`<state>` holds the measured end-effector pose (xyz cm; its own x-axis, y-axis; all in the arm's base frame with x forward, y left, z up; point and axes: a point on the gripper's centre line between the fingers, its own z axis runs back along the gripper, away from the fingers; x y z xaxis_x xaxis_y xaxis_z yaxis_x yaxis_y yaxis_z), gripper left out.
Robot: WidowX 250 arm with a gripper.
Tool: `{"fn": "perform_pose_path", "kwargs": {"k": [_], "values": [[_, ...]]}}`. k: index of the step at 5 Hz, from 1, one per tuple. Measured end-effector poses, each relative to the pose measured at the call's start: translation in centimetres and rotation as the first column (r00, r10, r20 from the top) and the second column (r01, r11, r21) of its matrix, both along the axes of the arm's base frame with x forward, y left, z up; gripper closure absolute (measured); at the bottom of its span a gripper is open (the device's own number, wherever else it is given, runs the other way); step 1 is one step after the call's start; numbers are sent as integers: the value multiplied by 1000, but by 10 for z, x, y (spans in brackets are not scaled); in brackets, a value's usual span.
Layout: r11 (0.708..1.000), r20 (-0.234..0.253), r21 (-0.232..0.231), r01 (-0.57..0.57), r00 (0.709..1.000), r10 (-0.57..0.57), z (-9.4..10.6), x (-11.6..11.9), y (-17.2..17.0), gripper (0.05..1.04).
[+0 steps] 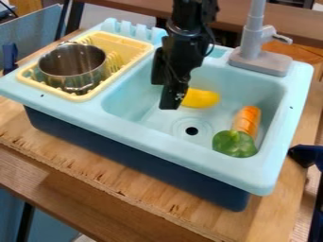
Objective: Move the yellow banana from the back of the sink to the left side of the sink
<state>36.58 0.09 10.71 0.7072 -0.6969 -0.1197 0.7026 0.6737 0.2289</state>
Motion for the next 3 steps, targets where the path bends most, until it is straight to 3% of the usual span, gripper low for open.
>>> {"fn": "perform_pose_path", "kwargs": {"k": [1,3], "values": [[998,17,-9,56,998,-56,-2,2,-15,83],[998,22,-15,61,998,-60,-7,8,-19,83]]}}
